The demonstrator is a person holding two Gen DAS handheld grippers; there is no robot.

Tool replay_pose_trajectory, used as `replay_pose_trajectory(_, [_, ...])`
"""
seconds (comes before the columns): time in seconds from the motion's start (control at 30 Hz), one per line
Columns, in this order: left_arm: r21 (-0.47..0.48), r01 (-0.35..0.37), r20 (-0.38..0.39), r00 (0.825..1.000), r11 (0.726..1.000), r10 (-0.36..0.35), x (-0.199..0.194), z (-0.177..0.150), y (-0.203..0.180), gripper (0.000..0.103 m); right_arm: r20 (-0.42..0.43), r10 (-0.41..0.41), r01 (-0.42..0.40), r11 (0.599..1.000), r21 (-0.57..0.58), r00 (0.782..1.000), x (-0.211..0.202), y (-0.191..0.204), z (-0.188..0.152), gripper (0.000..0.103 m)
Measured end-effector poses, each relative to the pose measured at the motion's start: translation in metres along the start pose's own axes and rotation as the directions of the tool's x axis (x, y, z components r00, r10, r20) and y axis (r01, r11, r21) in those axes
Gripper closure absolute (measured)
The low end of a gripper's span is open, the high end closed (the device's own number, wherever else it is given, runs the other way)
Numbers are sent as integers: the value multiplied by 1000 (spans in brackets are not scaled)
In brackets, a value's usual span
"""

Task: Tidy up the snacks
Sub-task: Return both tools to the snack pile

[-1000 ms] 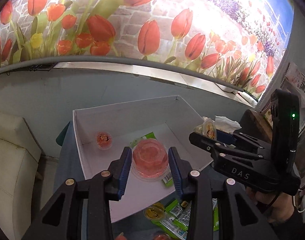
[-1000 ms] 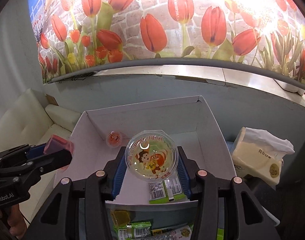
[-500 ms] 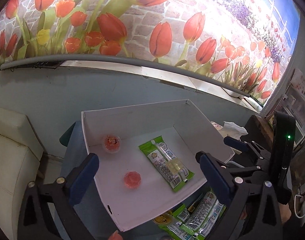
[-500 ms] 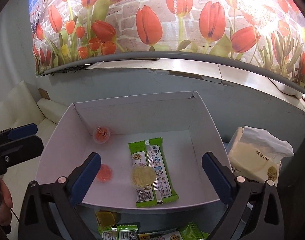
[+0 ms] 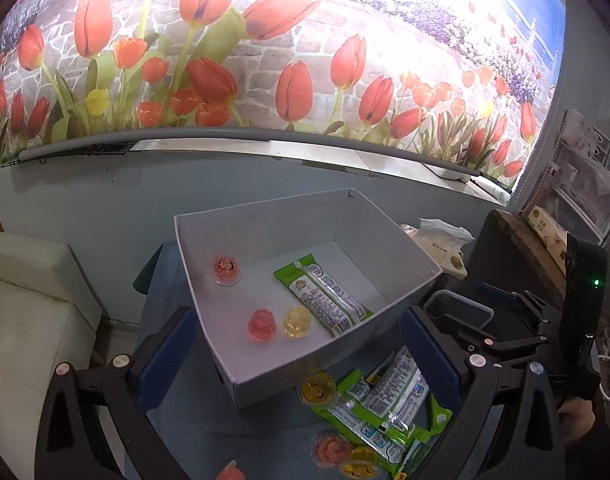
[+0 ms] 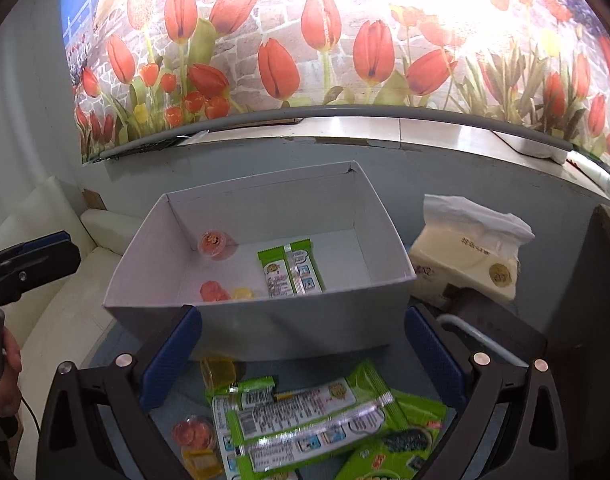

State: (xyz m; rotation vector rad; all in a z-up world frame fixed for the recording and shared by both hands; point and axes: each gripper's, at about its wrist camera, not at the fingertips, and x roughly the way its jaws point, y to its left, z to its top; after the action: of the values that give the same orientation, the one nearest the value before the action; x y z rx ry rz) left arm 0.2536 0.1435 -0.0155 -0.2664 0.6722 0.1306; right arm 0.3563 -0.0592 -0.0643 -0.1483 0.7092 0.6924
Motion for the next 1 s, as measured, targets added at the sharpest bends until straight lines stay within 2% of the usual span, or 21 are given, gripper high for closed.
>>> replay_pose_trajectory(0.13, [48, -5, 22, 1000, 999, 4, -33, -28, -20, 0, -14, -35, 35, 999, 33, 999, -28, -13, -45, 0])
replay_pose_trajectory(0.23, [57, 8, 27, 1000, 998, -9, -55, -54, -34, 0, -35, -102, 103, 994, 20, 994, -43, -24, -81, 0])
replay_pose_trajectory(0.37, [68, 14, 31, 999, 998, -16, -82, -94, -52, 0, -84, -149, 154, 986, 60, 985, -49, -38, -117, 0])
replay_pose_trajectory(0.47, [82, 9, 33, 999, 997, -12, -100, -126, -63, 0, -138, -176, 189, 978, 85, 975, -38, -45, -135, 0])
replay_pose_trajectory(0.53, [81, 36, 8, 999, 996, -36, -108, -143, -69, 0, -167, -185, 203, 974, 96, 968, -26, -46, -142, 0])
replay_pose_trajectory(0.73, [115, 35, -16, 999, 993, -34, -134, -188, -84, 0, -221, -235, 266, 956, 123, 946, 19, -48, -137, 0])
replay_pose_trajectory(0.83, [123, 14, -24, 1000, 992, -12, -140, -197, -85, 0, -250, -243, 280, 952, 124, 937, 39, -49, -132, 0])
replay_pose_trajectory(0.93, [111, 4, -32, 999, 994, 0, -142, -201, -81, 0, -281, -279, 319, 941, 110, 918, 53, -50, -130, 1])
replay_pose_trajectory(1.0, [103, 3, -36, 999, 995, 0, -142, -202, -77, 0, -266, -279, 319, 940, 123, 923, 54, -51, -129, 2])
